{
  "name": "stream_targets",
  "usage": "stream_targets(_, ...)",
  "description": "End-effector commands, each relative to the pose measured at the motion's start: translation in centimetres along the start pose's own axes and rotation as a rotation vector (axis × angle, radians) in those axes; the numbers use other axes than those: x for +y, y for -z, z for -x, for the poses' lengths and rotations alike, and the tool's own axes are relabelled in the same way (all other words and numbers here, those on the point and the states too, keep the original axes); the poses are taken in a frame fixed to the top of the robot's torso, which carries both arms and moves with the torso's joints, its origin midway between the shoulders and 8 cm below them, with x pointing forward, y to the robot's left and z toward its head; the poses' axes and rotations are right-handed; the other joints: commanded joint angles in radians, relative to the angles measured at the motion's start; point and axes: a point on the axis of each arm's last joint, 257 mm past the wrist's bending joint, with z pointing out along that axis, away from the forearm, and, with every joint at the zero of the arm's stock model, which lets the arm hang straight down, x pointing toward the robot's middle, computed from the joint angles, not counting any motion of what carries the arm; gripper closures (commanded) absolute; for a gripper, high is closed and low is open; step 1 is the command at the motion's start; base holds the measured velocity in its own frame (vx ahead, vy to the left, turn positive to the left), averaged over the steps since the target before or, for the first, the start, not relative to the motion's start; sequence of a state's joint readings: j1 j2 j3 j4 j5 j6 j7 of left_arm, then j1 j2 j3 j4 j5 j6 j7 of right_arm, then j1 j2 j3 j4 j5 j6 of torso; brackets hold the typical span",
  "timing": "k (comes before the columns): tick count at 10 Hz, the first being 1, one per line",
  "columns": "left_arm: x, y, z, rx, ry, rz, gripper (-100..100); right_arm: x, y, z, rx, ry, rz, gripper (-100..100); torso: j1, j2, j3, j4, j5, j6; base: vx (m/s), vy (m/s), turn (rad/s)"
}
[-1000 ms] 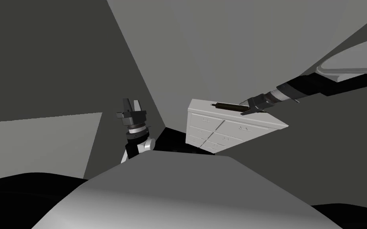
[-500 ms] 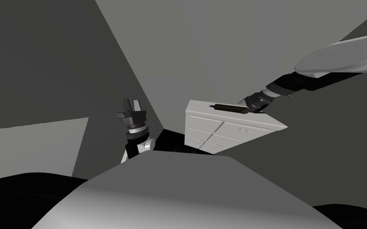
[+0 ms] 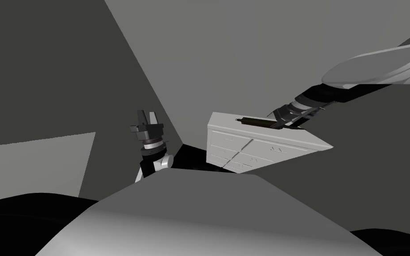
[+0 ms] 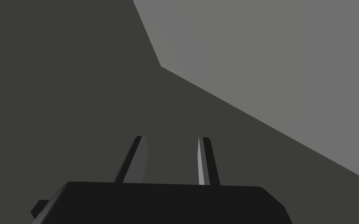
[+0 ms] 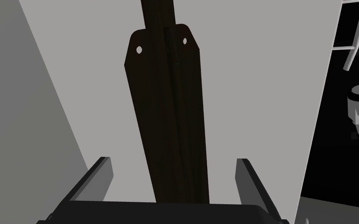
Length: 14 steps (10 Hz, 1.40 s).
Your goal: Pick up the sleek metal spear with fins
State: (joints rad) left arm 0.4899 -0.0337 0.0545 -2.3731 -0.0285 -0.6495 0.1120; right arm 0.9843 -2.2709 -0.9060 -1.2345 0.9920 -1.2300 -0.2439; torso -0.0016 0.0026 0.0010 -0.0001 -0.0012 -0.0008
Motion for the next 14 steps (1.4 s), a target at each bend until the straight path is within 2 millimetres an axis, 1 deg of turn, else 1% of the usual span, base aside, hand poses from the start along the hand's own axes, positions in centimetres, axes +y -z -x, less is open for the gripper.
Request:
stream_targets(1,0.0,0.0,0.0,0.000,0.000,0.000,0,-0.2,-0.5,-1.5,0.013,-0.040,-0.006,-100,0.000,0.000,0.000,0.000,0.000,0.000,-0.113,-0.021,0.266)
stream_targets(3,0.0,0.0,0.0,0.000,0.000,0.000,0,-0.2,-1.2,-3.7,0.031,-0.087,-0.012,-100,-0.001,0.005,0.003,0.002,0.000,0.001,-0.100,-0.010,0.257)
stream_targets(4,0.0,0.0,0.0,0.000,0.000,0.000,0,-0.2,-1.4,-4.2,0.036,-0.099,-0.014,-100,-0.001,0.005,0.003,0.002,0.000,0.001,-0.075,-0.011,0.181)
stream_targets(5,0.0,0.0,0.0,0.000,0.000,0.000,0,-0.1,-1.2,-3.5,0.032,-0.089,-0.012,-100,-0.001,0.004,0.003,0.002,0.000,0.002,-0.030,-0.007,0.025)
stream_targets(6,0.0,0.0,0.0,0.000,0.000,0.000,0,-0.1,-1.2,-3.6,0.032,-0.091,-0.013,100,-0.001,0.002,0.002,0.001,0.000,0.002,-0.005,-0.001,-0.006)
stream_targets(10,0.0,0.0,0.0,0.000,0.000,0.000,0,-0.3,-1.1,-3.5,0.031,-0.089,-0.018,100,0.000,0.000,0.000,0.000,-0.002,0.003,0.001,-0.002,0.002)
stream_targets(11,0.0,0.0,0.0,0.000,0.000,0.000,0,-0.3,-1.1,-3.5,0.031,-0.090,-0.018,0,0.000,0.000,0.000,0.000,-0.001,0.003,0.000,0.000,0.000)
stream_targets(12,0.0,0.0,0.0,0.000,0.000,0.000,0,-0.2,-1.0,-3.1,0.026,-0.075,-0.011,100,0.000,0.000,0.000,0.000,-0.001,0.003,0.040,0.005,-0.168)
stream_targets(14,0.0,0.0,0.0,0.000,-0.001,0.000,0,-0.2,-0.4,-1.0,0.009,-0.028,-0.005,100,-0.001,-0.001,0.000,0.000,-0.002,0.006,0.091,0.011,-0.308)
